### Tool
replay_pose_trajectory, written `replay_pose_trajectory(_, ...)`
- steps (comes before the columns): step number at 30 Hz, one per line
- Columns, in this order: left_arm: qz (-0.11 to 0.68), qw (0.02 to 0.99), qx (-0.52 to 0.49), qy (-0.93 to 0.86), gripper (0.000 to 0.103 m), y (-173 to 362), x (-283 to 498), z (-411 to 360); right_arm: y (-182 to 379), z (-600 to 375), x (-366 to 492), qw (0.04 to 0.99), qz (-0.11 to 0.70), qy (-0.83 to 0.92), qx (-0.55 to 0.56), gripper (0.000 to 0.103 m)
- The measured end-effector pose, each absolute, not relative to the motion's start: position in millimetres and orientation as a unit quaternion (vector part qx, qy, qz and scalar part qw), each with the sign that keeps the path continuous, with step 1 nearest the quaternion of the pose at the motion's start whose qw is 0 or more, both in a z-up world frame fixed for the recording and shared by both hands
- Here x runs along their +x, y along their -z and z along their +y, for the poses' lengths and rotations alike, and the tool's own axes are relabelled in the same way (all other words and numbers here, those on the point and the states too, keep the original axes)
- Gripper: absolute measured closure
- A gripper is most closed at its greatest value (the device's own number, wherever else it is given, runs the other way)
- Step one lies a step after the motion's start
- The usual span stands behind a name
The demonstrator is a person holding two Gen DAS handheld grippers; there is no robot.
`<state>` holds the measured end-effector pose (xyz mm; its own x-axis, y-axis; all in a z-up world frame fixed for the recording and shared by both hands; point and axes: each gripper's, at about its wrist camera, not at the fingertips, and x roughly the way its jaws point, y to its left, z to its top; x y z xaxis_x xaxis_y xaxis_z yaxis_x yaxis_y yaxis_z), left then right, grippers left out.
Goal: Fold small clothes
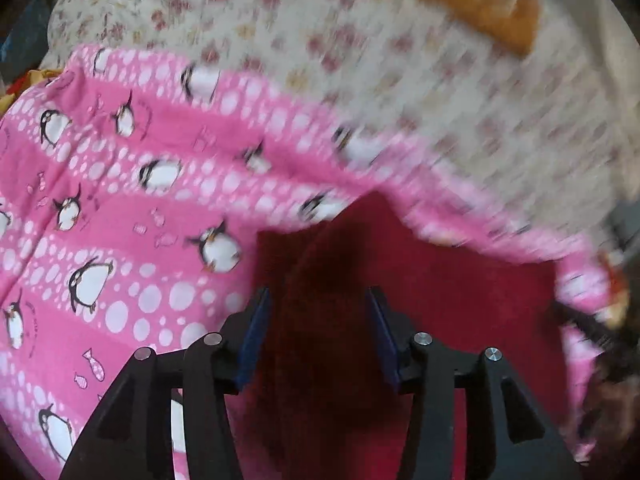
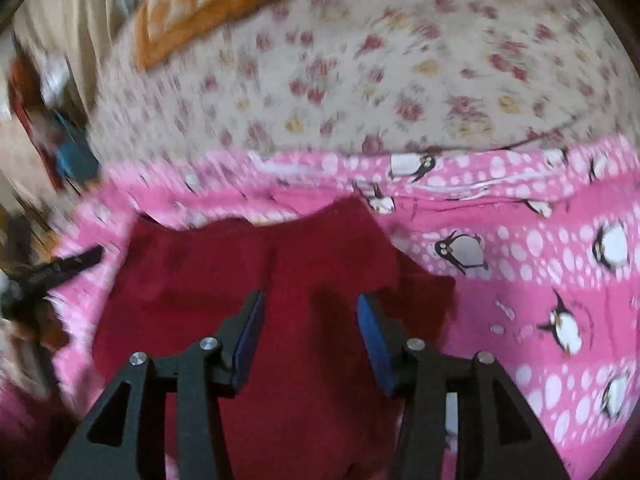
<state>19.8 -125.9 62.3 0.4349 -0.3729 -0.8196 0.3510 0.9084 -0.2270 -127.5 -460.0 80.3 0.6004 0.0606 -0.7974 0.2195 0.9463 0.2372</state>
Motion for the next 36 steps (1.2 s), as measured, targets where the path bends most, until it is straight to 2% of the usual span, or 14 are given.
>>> replay_pose_trajectory(2, 0.517, 0.833, 0.005, 0.194, 0.073, -38, 36, -136, -62, -468, -105, 0.871, 0.459, 0.081, 0.154, 0.055)
replay_pose_trajectory(3, 0.523, 0.831, -0.003, 0.191, 0.071, -31, 43, -136, -50, -476, -95, 0.862, 0.47, 0.098, 0.162, 0.061)
replay_pose_trajectory(5, 0.521, 0.831, -0.02, 0.193, 0.071, -34, 48, -132, -39, -487, -87, 0.854, 0.473, 0.108, 0.188, 0.067)
replay_pose_trajectory(7, 0.523, 0.829, -0.028, 0.197, 0.071, -42, 46, -124, -47, -489, -95, 0.863, 0.458, 0.1, 0.19, 0.067)
replay_pose_trajectory(8, 0.519, 0.83, -0.027, 0.202, 0.071, -47, 41, -120, -55, -489, -105, 0.867, 0.449, 0.094, 0.192, 0.066)
replay_pose_trajectory(12, 0.506, 0.828, -0.026, 0.241, 0.071, -68, 11, -97, -78, -492, -156, 0.872, 0.434, 0.087, 0.21, 0.047)
replay_pose_trajectory(17, 0.505, 0.815, -0.052, 0.277, 0.069, -77, -28, -76, -93, -474, -213, 0.868, 0.443, 0.049, 0.221, 0.047)
replay_pose_trajectory(23, 0.536, 0.786, -0.057, 0.302, 0.068, -52, -59, -68, -71, -434, -237, 0.854, 0.478, 0.02, 0.203, 0.047)
replay_pose_trajectory(25, 0.541, 0.778, -0.055, 0.314, 0.069, -47, -65, -70, -61, -430, -237, 0.849, 0.486, 0.023, 0.205, 0.059)
replay_pose_trajectory(26, 0.539, 0.778, -0.047, 0.319, 0.084, -46, -67, -72, -60, -428, -236, 0.848, 0.489, 0.021, 0.201, 0.078)
replay_pose_trajectory(27, 0.54, 0.776, -0.035, 0.324, 0.099, -46, -67, -76, -62, -427, -236, 0.849, 0.492, 0.022, 0.192, 0.086)
replay_pose_trajectory(29, 0.542, 0.775, -0.032, 0.323, 0.103, -49, -68, -75, -73, -428, -235, 0.853, 0.485, 0.011, 0.193, 0.097)
replay_pose_trajectory(33, 0.519, 0.795, 0.001, 0.315, 0.103, -67, -74, -66, -101, -435, -249, 0.867, 0.466, 0.011, 0.175, 0.097)
replay_pose_trajectory(36, 0.534, 0.788, -0.014, 0.306, 0.103, -54, -70, -61, -92, -443, -252, 0.862, 0.474, 0.023, 0.179, 0.097)
